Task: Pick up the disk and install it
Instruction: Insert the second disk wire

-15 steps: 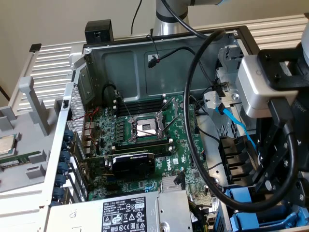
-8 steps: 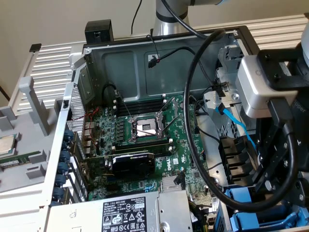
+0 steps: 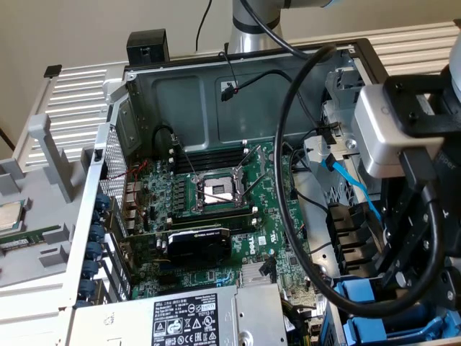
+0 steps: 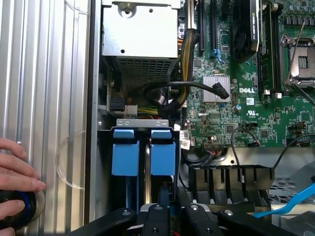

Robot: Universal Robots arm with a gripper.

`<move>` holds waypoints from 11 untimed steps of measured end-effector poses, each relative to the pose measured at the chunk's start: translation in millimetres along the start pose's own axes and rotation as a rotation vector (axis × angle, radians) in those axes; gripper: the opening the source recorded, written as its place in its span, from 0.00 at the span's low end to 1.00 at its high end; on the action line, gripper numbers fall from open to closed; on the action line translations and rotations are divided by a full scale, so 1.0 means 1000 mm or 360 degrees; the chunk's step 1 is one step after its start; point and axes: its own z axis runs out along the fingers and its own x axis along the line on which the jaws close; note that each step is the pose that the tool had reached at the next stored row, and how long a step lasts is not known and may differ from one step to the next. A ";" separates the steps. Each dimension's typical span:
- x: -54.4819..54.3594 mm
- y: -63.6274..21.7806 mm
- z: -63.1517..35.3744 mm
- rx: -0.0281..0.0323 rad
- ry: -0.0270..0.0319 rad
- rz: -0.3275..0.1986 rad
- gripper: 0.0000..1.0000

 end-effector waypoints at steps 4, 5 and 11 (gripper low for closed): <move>0.000 0.0001 -0.0006 -0.00002 0.00011 0.0000 0.31; 0.000 0.0001 -0.0006 -0.00001 0.00010 0.0000 0.31; -0.001 0.0005 -0.0049 -0.00002 0.00012 0.0000 0.31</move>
